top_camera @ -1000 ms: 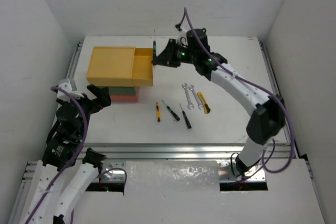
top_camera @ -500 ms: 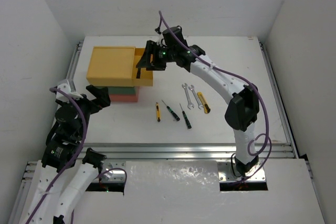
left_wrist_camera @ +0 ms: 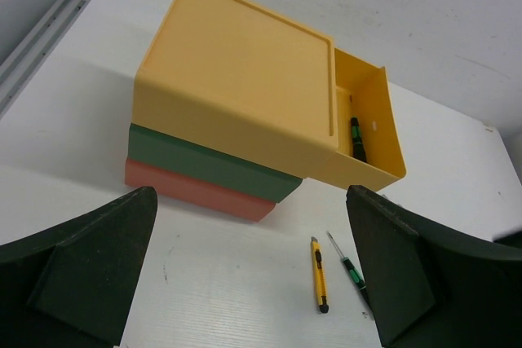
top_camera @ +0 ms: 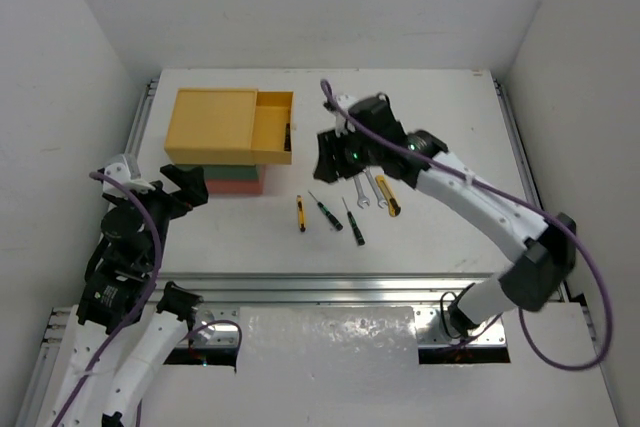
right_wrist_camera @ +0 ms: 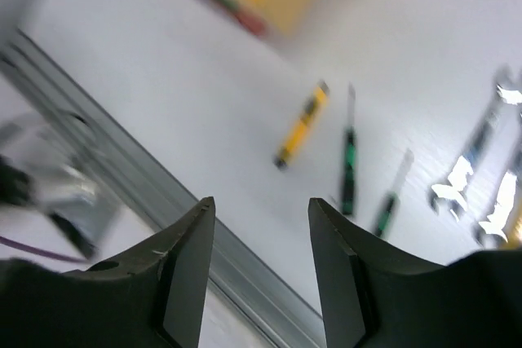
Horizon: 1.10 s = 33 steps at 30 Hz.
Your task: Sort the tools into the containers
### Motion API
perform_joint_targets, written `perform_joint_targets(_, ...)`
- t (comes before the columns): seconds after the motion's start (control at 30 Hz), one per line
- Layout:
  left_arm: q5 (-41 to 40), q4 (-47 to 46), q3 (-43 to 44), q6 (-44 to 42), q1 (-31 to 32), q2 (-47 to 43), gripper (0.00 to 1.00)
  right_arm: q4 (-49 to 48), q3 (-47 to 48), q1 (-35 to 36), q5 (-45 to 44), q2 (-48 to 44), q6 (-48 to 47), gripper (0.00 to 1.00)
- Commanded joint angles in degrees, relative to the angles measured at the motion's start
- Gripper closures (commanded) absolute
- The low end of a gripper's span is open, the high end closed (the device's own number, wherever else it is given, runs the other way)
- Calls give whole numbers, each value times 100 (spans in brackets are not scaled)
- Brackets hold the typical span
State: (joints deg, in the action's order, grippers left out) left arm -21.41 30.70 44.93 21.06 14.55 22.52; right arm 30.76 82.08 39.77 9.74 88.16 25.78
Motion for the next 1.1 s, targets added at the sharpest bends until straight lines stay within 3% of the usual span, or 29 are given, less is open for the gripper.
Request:
perform_joint_targets(0.0,-56,-134,25,-5,4,41,0,-141,-929,391,-1268,-729,-987,50)
perform_joint_targets(0.13,-100,-125,16,21,4,50,0,-88,-1712,558,-1861,-959,-891,51)
perform_joint_targets(0.3,-109,-117,25,21,4,103,0,307,-1924,558,-2703,-380,-382,51)
perform_joint_targets(0.83,-13,-125,16,12,4,173,0,-325,-2390,268,-2204,1352,58,60)
perform_joint_targets(1.0,-12,-134,7,12,4,165,0,-527,-2732,198,-2178,1362,295,81)
perform_joint_targets(1.07,-12,-134,7,12,4,165,0,-571,-2855,189,-2187,1169,366,82)
